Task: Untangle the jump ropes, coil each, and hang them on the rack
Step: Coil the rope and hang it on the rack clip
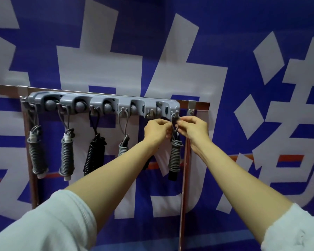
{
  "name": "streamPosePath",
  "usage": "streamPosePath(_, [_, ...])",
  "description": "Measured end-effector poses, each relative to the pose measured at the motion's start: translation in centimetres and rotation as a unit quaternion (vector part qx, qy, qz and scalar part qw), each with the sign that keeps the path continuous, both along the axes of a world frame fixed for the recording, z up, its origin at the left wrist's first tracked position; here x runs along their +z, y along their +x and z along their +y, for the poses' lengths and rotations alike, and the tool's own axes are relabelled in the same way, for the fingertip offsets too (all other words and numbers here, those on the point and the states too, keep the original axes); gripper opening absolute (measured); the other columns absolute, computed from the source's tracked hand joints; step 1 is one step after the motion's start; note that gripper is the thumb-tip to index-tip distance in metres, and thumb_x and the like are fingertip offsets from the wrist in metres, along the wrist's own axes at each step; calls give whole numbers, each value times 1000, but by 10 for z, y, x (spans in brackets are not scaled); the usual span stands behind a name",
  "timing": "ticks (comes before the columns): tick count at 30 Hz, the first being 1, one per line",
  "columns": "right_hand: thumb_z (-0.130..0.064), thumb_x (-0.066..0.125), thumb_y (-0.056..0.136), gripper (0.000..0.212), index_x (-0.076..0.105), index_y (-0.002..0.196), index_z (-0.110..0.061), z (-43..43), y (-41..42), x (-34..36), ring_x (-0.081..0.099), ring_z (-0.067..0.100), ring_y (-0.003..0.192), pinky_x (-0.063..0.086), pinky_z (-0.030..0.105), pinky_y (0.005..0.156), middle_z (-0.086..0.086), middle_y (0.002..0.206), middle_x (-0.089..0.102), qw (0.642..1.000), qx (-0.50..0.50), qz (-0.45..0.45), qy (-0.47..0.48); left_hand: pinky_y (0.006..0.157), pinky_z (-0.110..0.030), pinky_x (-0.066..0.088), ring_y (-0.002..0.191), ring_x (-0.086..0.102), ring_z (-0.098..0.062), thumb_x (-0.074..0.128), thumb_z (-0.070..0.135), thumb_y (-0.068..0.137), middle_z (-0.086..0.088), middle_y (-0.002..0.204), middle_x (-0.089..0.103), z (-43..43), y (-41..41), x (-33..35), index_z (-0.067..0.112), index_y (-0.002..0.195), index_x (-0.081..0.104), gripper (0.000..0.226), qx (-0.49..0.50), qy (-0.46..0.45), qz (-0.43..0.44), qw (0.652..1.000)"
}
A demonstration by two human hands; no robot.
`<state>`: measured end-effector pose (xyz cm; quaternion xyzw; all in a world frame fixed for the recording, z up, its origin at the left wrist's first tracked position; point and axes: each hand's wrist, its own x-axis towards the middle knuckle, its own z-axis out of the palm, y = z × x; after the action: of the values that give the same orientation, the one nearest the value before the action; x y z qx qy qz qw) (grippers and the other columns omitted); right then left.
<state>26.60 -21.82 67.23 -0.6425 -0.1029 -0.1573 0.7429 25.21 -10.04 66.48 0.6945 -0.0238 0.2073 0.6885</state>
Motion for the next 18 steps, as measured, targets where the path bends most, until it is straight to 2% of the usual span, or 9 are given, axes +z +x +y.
streamPosePath(1, [1,66,86,15,67,97,-10,0,-1,-3,68,21,95,57,27,80,8,96,70,1000,-11,-4,-20,80,-35,57,77,66,-18,63,7,90,-5,82,69,1,-3,-4,10,88,70,8,4,19,-1,1000])
streamPosePath(3, [-2,67,86,23,65,105,-14,1,-7,-13,64,16,97,53,28,86,2,99,68,997,-45,-20,-68,93,-38,53,99,66,-20,64,8,89,-7,107,69,5,-14,-12,9,115,67,26,9,85,6,996])
streamPosePath(5, [-2,66,87,24,62,105,-18,4,-20,-24,62,13,98,52,28,88,-1,100,66,995,-50,-29,-76,97,-39,51,107,63,-21,65,7,88,-8,118,66,11,-31,-19,9,124,62,37,3,122,9,992])
streamPosePath(8, [-2,62,89,20,62,96,-20,11,-44,-43,63,15,95,54,31,87,0,96,66,996,-24,-14,-88,88,-34,55,101,63,-20,60,-1,90,-10,114,65,26,-64,-27,5,120,62,30,-23,98,28,995])
streamPosePath(11, [-2,60,91,15,64,95,-16,25,-70,-67,63,14,81,55,27,75,7,93,67,995,26,30,-86,69,-21,55,83,63,-15,55,-3,93,-6,96,64,46,-104,-43,2,115,61,23,-57,85,76,992])
streamPosePath(13, [-1,58,92,13,62,95,-13,37,-88,-85,61,11,75,54,22,67,7,88,65,992,58,62,-96,63,-19,54,74,63,-13,56,-3,93,-6,89,65,61,-128,-63,3,109,63,18,-68,88,116,987])
streamPosePath(16, [-2,58,92,13,63,101,-8,58,-109,-122,61,12,73,53,25,66,8,87,65,977,100,114,-148,68,-25,56,73,65,-15,58,-1,93,-7,88,67,84,-151,-102,7,101,64,12,-65,68,192,977])
streamPosePath(18, [-3,58,91,11,62,98,-11,74,-118,-151,61,13,73,54,28,68,8,87,66,967,131,148,-164,70,-28,56,74,65,-15,59,1,93,-6,89,67,99,-158,-132,9,97,63,10,-60,69,230,969])
